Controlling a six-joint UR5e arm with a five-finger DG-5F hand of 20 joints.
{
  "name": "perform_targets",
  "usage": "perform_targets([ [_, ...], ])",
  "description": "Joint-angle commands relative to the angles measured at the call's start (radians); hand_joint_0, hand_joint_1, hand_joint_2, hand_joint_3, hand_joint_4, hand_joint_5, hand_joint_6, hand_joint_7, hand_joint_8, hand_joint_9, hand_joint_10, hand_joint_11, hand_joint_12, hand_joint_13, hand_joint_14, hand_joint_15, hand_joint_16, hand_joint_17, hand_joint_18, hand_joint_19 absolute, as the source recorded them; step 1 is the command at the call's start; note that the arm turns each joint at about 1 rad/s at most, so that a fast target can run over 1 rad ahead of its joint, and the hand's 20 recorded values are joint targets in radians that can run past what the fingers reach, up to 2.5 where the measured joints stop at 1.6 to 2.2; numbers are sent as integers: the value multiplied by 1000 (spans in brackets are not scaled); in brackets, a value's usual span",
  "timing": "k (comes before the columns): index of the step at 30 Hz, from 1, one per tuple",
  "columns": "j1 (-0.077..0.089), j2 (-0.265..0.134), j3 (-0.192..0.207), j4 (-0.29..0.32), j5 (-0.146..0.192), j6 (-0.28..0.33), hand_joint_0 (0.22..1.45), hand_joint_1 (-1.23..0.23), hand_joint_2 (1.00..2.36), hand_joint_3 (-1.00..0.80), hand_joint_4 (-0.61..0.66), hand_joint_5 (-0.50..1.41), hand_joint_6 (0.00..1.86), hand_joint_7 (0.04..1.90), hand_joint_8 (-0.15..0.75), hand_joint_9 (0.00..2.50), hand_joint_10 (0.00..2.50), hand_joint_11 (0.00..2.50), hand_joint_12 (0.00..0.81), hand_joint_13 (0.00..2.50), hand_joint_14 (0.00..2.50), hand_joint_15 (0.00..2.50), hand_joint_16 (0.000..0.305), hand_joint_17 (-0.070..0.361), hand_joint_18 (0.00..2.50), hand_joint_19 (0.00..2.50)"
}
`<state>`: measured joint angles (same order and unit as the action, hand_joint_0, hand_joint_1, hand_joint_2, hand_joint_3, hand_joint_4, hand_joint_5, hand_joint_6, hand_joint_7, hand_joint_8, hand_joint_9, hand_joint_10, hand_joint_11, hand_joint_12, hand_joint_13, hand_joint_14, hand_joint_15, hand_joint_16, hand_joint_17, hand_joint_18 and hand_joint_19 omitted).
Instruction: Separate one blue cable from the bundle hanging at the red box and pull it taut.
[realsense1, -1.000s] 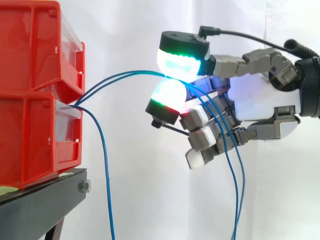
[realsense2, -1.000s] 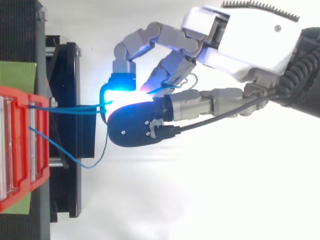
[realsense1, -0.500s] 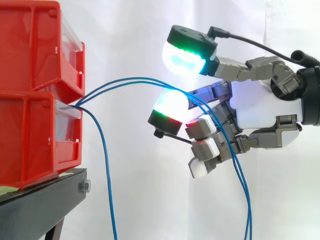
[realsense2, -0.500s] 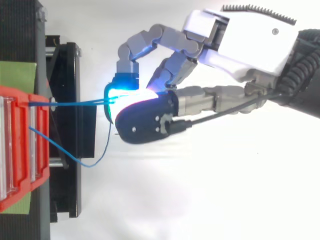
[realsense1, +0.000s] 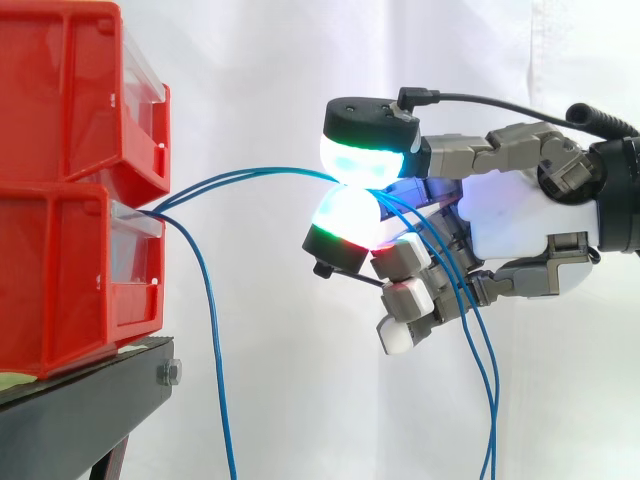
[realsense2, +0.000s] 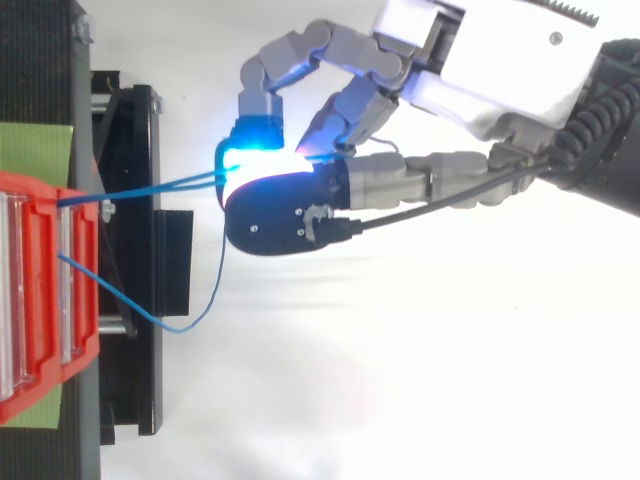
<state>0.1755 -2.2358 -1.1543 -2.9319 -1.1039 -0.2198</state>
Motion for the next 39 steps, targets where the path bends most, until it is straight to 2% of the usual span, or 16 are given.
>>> perform_targets([
  [1, -7, -1, -1, 4, 1, -1, 653, -788, 1023, -116, 43, -175, 959, 1157, 353, 1152, 20, 1105, 365, 1110, 27, 884, 48, 109, 848, 650],
  [4, -11, -5, 1, 14, 1, -1, 718, -837, 1013, -315, 48, -188, 964, 1086, 332, 1094, 19, 1111, 352, 1066, 28, 874, 47, 107, 814, 625],
  [5, -14, -7, 1, 19, -2, -1, 717, -862, 1003, -471, 78, -189, 959, 1070, 326, 1091, 19, 1103, 355, 1064, 27, 878, 47, 107, 814, 617],
  [9, -18, -5, -1, 27, -4, -7, 568, -787, 1000, -500, 129, -177, 949, 1019, 343, 1132, 18, 1108, 356, 1075, 26, 881, 48, 108, 817, 635],
  [11, -18, -5, -1, 27, -4, -13, 491, -708, 1000, -500, 142, -165, 939, 982, 369, 1187, 17, 1083, 385, 1113, 26, 868, 53, 118, 865, 637],
  [13, -18, -5, 1, 28, -4, -20, 470, -644, 1000, -500, 143, -156, 924, 995, 378, 1227, 16, 1057, 392, 1129, 24, 850, 54, 122, 890, 634],
  [14, -18, -5, 1, 27, -4, -23, 471, -527, 1000, -500, 140, -150, 914, 1004, 382, 1253, 18, 1028, 394, 1143, 25, 847, 54, 123, 894, 631],
  [16, -18, -5, 1, 28, -4, -26, 495, -413, 1000, -500, 127, -148, 906, 1031, 371, 1262, 18, 1019, 391, 1150, 24, 855, 53, 119, 883, 654],
  [17, -18, -5, 1, 28, -2, -29, 548, -337, 1000, -500, 112, -148, 900, 1056, 353, 1255, 19, 1017, 367, 1131, 26, 873, 49, 111, 857, 683],
  [19, -18, -5, 1, 31, -2, -38, 606, -373, 1000, -500, 95, -146, 898, 1069, 353, 1263, 21, 1015, 360, 1132, 27, 878, 48, 107, 842, 695],
  [21, -18, -5, 1, 37, -2, -41, 607, -424, 1009, -404, 95, -144, 896, 1072, 361, 1262, 21, 1024, 367, 1134, 25, 872, 48, 108, 843, 696],
  [24, -18, -5, -1, 40, -2, -43, 587, -543, 1018, -237, 124, -145, 890, 1205, 366, 1239, 21, 1042, 369, 1129, 27, 883, 49, 110, 846, 697],
  [26, -14, -5, 1, 40, -1, -43, 593, -638, 1017, -194, 133, -152, 920, 1134, 373, 1216, 21, 1055, 386, 1140, 25, 871, 52, 117, 872, 678],
  [28, -13, -5, -1, 40, 1, -44, 595, -675, 1017, -172, 135, -160, 932, 1097, 374, 1201, 18, 1068, 386, 1134, 24, 876, 52, 118, 875, 677],
  [34, -11, -5, -1, 42, 3, -41, 596, -621, 1015, -308, 150, -181, 937, 1044, 357, 1180, 20, 1120, 366, 1173, 27, 940, 50, 111, 859, 686],
  [39, -4, -5, 1, 42, 6, -12, 598, -564, 1010, -391, 155, -187, 939, 1015, 355, 1186, 17, 1189, 317, 1342, 24, 1236, 51, 114, 905, 698],
])
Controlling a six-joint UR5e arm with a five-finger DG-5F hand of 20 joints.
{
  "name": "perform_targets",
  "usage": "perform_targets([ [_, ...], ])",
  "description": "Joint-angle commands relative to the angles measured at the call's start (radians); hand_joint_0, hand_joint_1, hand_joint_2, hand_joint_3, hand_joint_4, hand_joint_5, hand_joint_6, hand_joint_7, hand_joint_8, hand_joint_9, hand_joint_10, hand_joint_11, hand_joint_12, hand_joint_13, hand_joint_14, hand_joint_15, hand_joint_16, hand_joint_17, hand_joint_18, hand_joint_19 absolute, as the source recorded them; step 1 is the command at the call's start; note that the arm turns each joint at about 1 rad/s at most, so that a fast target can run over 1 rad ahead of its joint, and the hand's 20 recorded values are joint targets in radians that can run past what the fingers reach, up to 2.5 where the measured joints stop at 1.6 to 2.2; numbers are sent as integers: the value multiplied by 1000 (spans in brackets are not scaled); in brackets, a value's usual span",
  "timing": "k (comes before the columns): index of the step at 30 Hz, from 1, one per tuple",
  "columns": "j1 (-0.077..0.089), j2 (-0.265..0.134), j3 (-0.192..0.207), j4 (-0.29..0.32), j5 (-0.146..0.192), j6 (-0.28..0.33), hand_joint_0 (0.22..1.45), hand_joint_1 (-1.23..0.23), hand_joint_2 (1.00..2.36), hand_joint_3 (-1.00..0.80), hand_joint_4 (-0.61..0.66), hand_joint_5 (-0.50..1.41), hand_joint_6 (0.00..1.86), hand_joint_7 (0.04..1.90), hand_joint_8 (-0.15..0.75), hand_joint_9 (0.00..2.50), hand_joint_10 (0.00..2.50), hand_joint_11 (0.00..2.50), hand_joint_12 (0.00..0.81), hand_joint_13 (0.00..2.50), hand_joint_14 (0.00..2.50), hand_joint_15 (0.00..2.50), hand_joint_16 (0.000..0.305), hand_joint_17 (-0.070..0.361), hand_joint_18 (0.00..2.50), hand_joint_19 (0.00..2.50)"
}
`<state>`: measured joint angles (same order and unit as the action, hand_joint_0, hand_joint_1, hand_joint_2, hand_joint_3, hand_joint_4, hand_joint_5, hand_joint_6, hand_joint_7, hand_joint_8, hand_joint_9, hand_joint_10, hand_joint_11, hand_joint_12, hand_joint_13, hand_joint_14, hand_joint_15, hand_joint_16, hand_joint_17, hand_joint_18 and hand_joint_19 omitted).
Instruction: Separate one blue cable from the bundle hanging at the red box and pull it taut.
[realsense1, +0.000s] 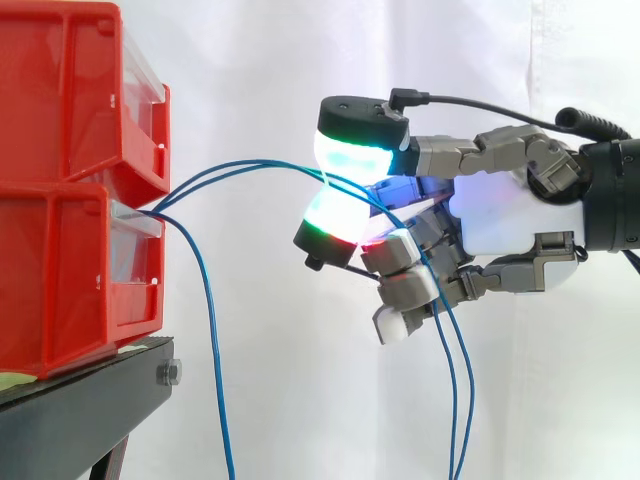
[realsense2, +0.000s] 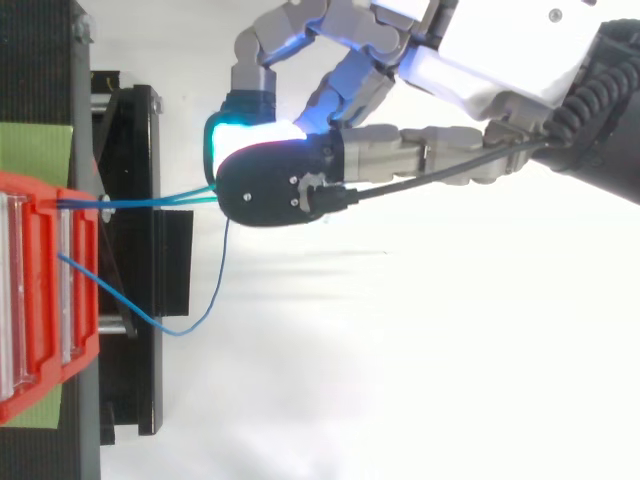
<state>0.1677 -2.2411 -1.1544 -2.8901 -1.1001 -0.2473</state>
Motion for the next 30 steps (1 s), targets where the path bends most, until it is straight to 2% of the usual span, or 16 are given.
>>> perform_targets([
  [1, 6, 0, -1, 0, 2, 33, 598, -562, 1010, -393, 158, -189, 939, 1011, 352, 1186, 18, 1200, 310, 1356, 23, 1283, 51, 115, 912, 708],
  [7, 13, 0, -14, 0, 3, 94, 597, -559, 1007, -431, 162, -194, 940, 992, 345, 1160, 16, 1213, 284, 1416, 16, 1456, 51, 116, 917, 726],
  [10, 15, -2, -18, -1, 3, 128, 572, -580, 1000, -500, 163, -194, 941, 974, 349, 1153, 14, 1209, 296, 1453, 12, 1517, 52, 118, 929, 730],
  [15, 16, -2, -18, 0, 3, 135, 541, -627, 1000, -500, 174, -195, 942, 962, 356, 1160, 12, 1223, 295, 1517, 4, 1594, 55, 124, 980, 742],
  [19, 21, 0, -18, 3, 3, 135, 610, -721, 1000, -500, 156, -195, 946, 973, 347, 1173, 13, 1247, 278, 1526, 2, 1658, 52, 117, 983, 773],
  [26, 24, -2, -19, 6, 5, 135, 723, -820, 1018, -314, 45, -195, 958, 1071, 331, 1181, 11, 1301, 273, 1516, 3, 1656, 49, 111, 985, 773],
  [28, 26, 0, -22, 11, 6, 135, 750, -848, 1017, -320, 16, -197, 965, 1057, 325, 1178, 11, 1298, 276, 1510, 3, 1664, 48, 109, 973, 774],
  [30, 27, -2, -24, 23, 9, 134, 791, -884, 1006, -432, 44, -199, 973, 1000, 321, 1168, 12, 1288, 285, 1479, 4, 1644, 47, 107, 948, 769],
])
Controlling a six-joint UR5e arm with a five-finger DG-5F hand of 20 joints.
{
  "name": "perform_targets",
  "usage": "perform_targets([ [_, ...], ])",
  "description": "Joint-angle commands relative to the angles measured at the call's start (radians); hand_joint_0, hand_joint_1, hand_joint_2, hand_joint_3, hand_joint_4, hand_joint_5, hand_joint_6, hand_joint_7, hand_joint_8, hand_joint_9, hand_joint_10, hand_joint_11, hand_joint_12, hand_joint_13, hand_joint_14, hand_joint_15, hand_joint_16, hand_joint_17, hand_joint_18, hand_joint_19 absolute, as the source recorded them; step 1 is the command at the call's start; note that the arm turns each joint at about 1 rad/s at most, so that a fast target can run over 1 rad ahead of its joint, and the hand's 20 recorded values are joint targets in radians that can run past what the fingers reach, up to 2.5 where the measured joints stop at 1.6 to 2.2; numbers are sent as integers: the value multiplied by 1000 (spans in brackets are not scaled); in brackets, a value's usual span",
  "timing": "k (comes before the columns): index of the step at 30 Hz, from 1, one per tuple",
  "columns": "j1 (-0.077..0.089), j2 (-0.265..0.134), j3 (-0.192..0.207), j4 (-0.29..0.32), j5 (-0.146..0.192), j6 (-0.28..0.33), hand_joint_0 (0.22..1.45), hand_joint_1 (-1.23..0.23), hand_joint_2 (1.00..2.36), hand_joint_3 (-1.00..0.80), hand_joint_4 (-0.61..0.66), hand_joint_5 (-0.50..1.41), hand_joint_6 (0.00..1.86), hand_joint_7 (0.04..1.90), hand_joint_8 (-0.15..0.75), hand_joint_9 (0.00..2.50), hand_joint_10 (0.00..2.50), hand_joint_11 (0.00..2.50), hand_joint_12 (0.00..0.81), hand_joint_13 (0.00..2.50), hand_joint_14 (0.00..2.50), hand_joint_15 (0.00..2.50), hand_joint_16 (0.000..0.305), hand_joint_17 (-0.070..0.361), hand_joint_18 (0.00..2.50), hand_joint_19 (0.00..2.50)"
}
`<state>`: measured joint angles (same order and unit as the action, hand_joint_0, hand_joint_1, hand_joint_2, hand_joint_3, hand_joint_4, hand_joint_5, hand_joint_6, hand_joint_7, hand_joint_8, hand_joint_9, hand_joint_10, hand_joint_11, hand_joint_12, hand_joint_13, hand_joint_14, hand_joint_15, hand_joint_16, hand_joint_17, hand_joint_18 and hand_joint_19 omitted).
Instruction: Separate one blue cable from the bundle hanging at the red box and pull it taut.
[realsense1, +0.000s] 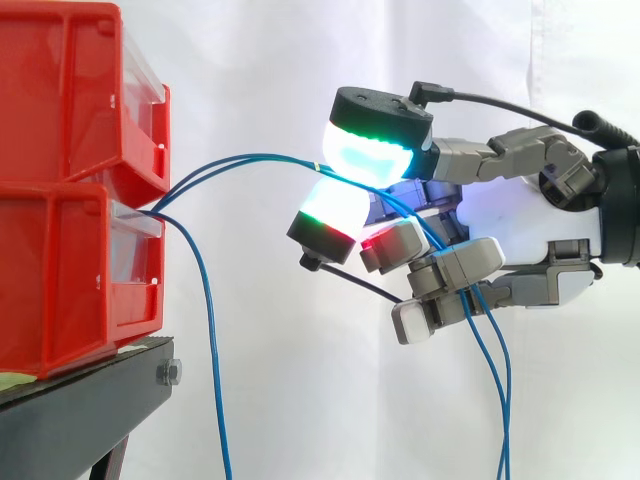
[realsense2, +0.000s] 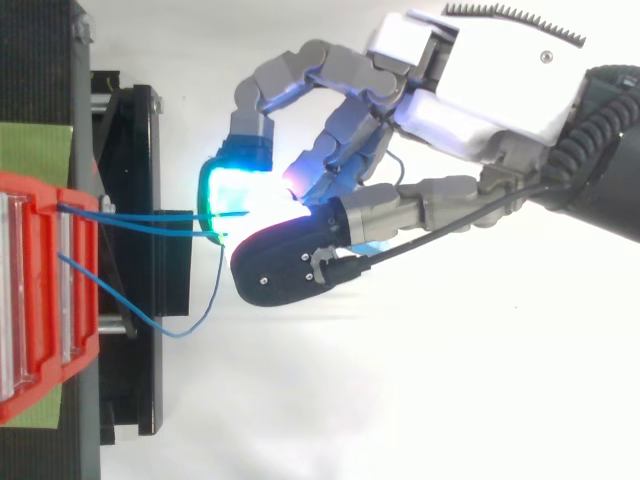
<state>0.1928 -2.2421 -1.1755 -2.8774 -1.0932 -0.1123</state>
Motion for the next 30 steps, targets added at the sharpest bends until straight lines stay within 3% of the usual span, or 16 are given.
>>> perform_targets([
  [1, 1, 1, -3, 10, 4, -1, 797, -895, 1000, -497, 48, -198, 970, 985, 313, 1167, 12, 1289, 283, 1466, 6, 1627, 47, 106, 943, 759],
  [5, 1, -1, -3, 10, 4, -4, 722, -956, 1000, -500, 46, -191, 957, 980, 288, 1137, 13, 1280, 300, 1355, 17, 1514, 47, 106, 895, 697],
  [9, 1, -1, -3, 7, 4, -4, 564, -1050, 1000, -500, 47, -187, 951, 990, 283, 1112, 15, 1258, 339, 1219, 24, 1331, 49, 110, 842, 662],
  [12, 2, -1, -3, 9, 4, -4, 465, -1000, 1000, -500, 73, -177, 945, 941, 322, 1156, 12, 1242, 378, 1230, 22, 1267, 54, 121, 878, 670],
  [14, 1, -1, -3, 9, 4, -4, 429, -856, 1000, -500, 112, -165, 911, 904, 347, 1188, 11, 1203, 408, 1236, 22, 1204, 57, 129, 912, 677],
  [17, 2, -1, -4, 9, 4, -4, 486, -602, 1000, -500, 97, -160, 892, 949, 336, 1207, 15, 1178, 374, 1221, 24, 1171, 54, 122, 902, 705],
  [21, 1, 1, -4, 7, 4, -4, 588, -513, 1000, -500, 73, -155, 878, 1031, 307, 1196, 18, 1171, 343, 1191, 27, 1183, 48, 107, 853, 746],
  [23, 1, -1, -3, 6, 4, -3, 606, -539, 1000, -500, 65, -156, 883, 1069, 308, 1193, 21, 1179, 345, 1188, 27, 1178, 48, 108, 854, 748],
  [25, 2, -1, -4, 6, 4, -3, 611, -596, 1010, -387, 89, -159, 892, 1135, 321, 1182, 20, 1179, 351, 1188, 27, 1159, 48, 108, 856, 751],
  [30, 1, 1, -4, 6, 4, -3, 616, -727, 1017, -236, 99, -168, 930, 1121, 325, 1168, 20, 1196, 348, 1174, 27, 1166, 49, 109, 860, 736],
])
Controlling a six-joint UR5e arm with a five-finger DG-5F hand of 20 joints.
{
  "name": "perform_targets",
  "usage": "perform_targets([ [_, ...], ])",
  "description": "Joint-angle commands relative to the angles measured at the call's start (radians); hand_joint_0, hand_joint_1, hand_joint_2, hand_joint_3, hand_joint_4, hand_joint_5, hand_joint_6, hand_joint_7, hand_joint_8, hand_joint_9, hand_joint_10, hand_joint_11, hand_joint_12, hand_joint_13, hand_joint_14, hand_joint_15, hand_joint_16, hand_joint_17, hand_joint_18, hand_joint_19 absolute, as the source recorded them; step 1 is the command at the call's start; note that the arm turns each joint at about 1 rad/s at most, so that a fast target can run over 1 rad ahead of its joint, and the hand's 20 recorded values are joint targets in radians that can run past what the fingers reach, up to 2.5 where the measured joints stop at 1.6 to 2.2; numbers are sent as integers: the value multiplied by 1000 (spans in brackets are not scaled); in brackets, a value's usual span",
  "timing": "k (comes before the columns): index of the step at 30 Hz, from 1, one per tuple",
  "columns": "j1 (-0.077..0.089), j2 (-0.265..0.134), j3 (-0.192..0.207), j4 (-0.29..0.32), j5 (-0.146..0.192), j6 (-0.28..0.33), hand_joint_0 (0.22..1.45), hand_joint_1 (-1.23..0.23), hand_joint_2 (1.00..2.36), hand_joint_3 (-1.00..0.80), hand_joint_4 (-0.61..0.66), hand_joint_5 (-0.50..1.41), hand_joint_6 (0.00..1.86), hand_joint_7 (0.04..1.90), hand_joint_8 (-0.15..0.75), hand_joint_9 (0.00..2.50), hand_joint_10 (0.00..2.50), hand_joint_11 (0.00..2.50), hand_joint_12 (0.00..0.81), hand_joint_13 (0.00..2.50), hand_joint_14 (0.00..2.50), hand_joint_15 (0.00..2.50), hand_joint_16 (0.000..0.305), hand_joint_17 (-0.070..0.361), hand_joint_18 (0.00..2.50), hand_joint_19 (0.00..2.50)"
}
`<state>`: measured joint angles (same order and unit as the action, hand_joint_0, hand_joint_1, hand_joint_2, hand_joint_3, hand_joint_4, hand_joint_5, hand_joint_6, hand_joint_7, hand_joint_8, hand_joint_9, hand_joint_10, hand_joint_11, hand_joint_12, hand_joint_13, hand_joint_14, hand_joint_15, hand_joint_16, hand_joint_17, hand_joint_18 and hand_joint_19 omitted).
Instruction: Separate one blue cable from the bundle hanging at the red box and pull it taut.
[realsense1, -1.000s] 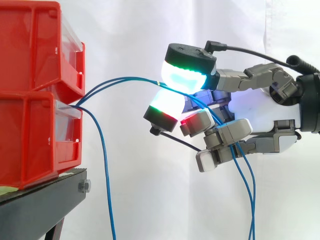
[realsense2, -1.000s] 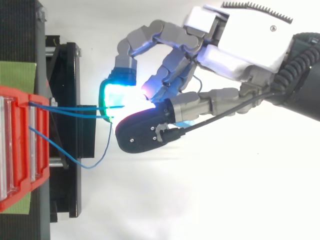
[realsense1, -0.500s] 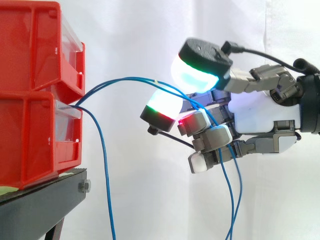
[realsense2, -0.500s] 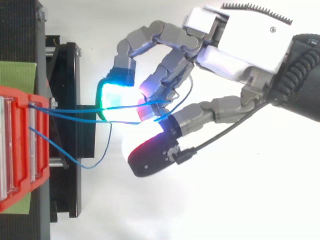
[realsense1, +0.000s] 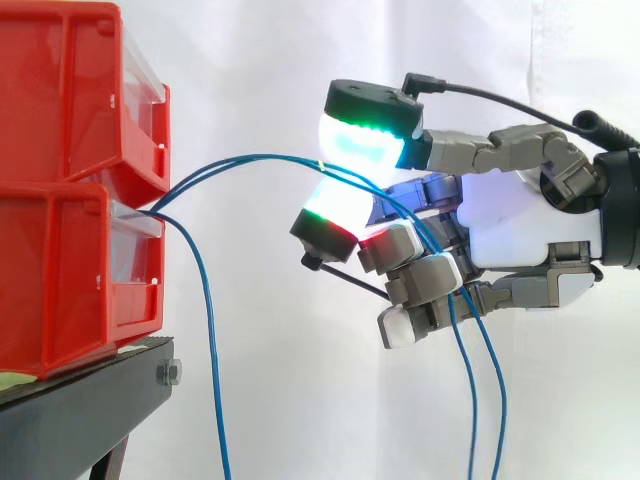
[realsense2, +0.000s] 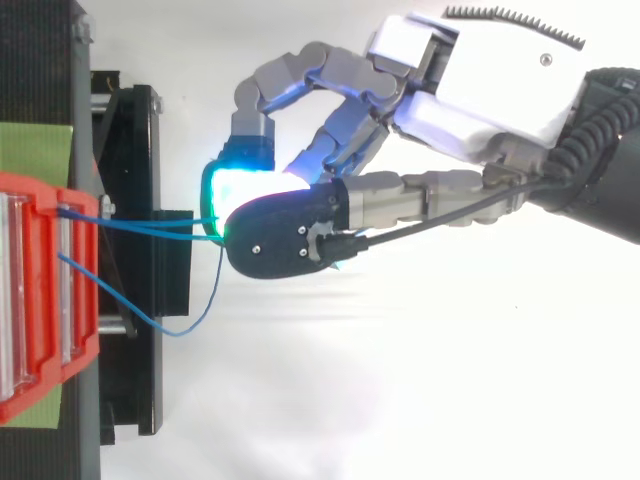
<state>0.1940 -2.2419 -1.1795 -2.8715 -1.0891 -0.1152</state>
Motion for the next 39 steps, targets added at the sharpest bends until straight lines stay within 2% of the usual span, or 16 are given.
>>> perform_targets([
  [1, -1, 1, 0, 0, 0, 0, 618, -734, 1017, -227, 94, -168, 931, 1130, 324, 1164, 19, 1197, 350, 1175, 27, 1166, 49, 110, 861, 742],
  [10, 1, -1, 0, 0, 0, -1, 631, -738, 1022, -136, 32, -174, 959, 1140, 323, 1164, 17, 1208, 353, 1168, 29, 1154, 49, 109, 860, 740],
  [15, 1, -1, 0, -2, 0, 0, 616, -681, 1017, -267, 102, -179, 952, 1068, 324, 1167, 18, 1215, 353, 1169, 26, 1162, 49, 111, 851, 761],
  [17, 1, 1, 0, -2, 0, 0, 589, -617, 1009, -402, 118, -181, 946, 1041, 325, 1167, 17, 1205, 352, 1169, 26, 1151, 50, 113, 852, 751],
  [20, -1, 1, 0, -3, 0, 2, 576, -584, 1000, -500, 123, -182, 944, 1032, 329, 1163, 18, 1205, 357, 1171, 24, 1156, 51, 114, 856, 749],
  [25, 1, -1, 0, -5, 0, 2, 583, -614, 1000, -500, 123, -183, 943, 1030, 328, 1164, 19, 1200, 354, 1173, 28, 1150, 51, 114, 855, 739],
  [32, 1, -1, 0, -5, 0, 2, 625, -724, 1020, -189, 66, -164, 957, 1104, 334, 1196, 18, 1219, 352, 1174, 27, 1144, 49, 111, 855, 737],
  [39, -1, 1, 0, -25, 0, 12, 645, -745, 1024, -101, 4, -161, 966, 1173, 335, 1211, 17, 1229, 351, 1171, 27, 1141, 49, 111, 859, 727],
])
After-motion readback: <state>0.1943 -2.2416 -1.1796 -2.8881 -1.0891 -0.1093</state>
